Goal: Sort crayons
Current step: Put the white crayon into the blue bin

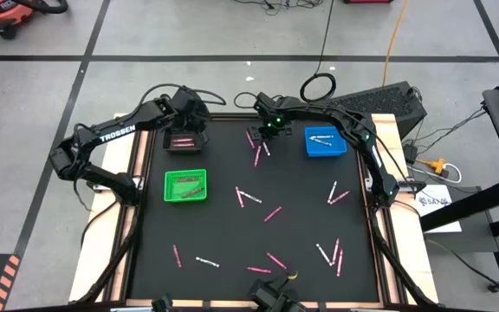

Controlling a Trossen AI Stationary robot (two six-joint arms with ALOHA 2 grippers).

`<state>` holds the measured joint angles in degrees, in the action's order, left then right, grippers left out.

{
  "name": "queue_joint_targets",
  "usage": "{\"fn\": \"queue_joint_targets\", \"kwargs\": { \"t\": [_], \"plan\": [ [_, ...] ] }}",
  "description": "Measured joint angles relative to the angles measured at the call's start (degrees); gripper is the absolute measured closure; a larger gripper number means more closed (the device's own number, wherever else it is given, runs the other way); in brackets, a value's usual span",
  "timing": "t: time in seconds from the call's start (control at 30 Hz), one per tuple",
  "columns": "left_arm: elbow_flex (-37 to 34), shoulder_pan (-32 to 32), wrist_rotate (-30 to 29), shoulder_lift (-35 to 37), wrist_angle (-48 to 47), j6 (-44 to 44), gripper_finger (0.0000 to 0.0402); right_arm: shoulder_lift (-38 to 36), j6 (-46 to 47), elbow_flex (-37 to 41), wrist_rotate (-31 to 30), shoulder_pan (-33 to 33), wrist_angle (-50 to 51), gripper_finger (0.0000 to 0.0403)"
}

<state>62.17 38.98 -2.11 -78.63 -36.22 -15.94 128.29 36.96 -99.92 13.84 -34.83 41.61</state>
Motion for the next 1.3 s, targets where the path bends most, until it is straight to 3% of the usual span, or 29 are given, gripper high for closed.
{"fn": "queue_joint_targets", "kwargs": {
  "t": [0.23, 0.6, 0.9, 1.17, 1.3],
  "plan": [
    [0.00, 0.00, 0.00, 0.00, 1.32, -0.01, 0.0313, -1.51, -1.40, 0.20, 2.90, 0.11, 1.39, 0.0402],
    [0.00, 0.00, -0.01, 0.00, 1.28, 0.02, 0.0313, -11.18, -9.05, 0.11, 2.54, 0.08, 10.23, 0.0403],
    [0.00, 0.00, 0.32, 0.00, 1.22, 0.02, 0.0313, -20.51, -20.16, 0.09, -9.56, -0.31, 22.59, 0.0403],
    [0.00, -1.05, 0.37, 0.00, 1.04, -0.03, 0.0313, -24.72, -23.77, 0.07, -16.87, -2.78, 28.91, 0.0403],
    [0.00, -3.75, 0.42, 0.01, -0.17, -0.95, 0.0313, -24.70, -26.61, 0.46, -16.99, -4.49, 29.20, 0.0403]
  ]
}}
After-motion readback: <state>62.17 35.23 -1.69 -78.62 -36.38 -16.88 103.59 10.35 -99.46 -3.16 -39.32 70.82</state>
